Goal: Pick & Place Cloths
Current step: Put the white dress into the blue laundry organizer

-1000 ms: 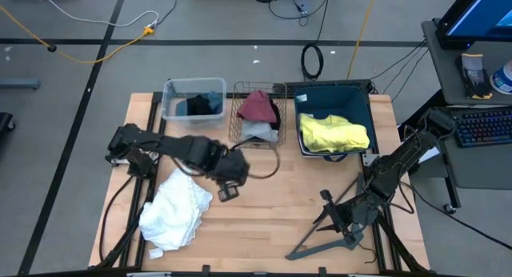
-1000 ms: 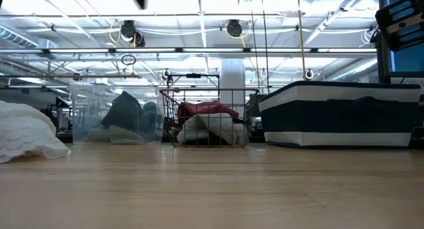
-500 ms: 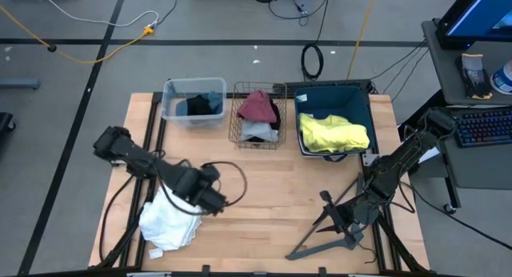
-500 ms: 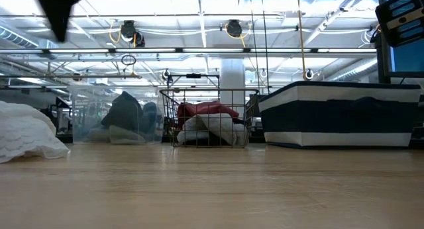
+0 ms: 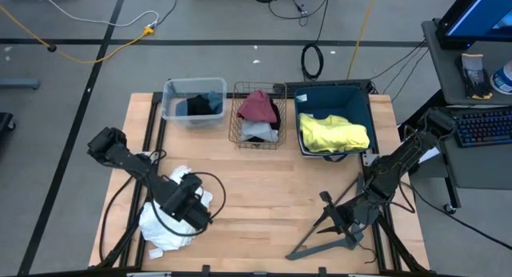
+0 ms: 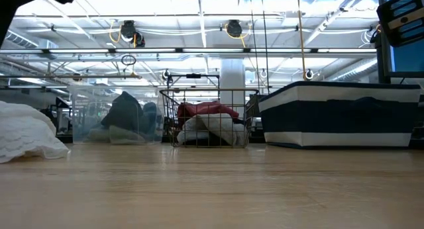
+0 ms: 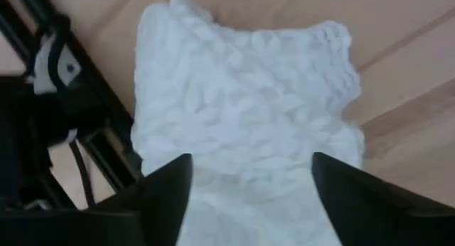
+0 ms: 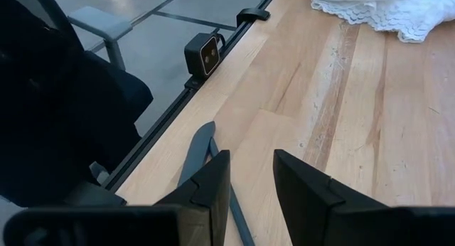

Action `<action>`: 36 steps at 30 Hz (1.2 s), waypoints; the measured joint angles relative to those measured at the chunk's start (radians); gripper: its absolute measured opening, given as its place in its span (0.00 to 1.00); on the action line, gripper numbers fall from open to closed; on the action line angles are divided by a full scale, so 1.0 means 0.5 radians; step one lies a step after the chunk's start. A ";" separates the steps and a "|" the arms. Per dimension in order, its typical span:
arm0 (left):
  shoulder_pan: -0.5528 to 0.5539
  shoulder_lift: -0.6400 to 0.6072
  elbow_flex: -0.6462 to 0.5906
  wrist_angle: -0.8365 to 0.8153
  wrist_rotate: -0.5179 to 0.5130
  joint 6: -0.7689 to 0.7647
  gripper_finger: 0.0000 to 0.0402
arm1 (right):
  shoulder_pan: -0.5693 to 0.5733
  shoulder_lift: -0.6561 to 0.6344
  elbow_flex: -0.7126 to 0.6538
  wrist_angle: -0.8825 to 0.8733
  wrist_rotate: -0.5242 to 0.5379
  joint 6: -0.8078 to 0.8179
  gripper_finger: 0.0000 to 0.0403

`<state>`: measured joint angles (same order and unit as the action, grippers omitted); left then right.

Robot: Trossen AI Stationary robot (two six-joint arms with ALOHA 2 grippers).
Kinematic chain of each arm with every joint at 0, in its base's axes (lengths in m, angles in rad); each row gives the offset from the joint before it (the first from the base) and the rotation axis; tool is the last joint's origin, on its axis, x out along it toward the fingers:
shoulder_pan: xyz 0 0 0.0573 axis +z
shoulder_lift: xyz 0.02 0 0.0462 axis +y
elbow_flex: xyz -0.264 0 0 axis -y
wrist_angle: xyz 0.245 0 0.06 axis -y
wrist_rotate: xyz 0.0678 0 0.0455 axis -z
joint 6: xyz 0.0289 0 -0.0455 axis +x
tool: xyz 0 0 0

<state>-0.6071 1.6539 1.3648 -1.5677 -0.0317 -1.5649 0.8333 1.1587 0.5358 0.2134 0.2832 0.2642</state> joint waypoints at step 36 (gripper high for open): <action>-0.007 -0.037 -1.115 1.438 0.067 -0.157 0.58 | 0.000 -0.001 0.003 0.154 0.000 0.001 0.25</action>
<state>-0.6105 1.6352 0.8070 -0.8486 0.0019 -1.6434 0.8333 1.1584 0.5373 0.2904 0.2832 0.2646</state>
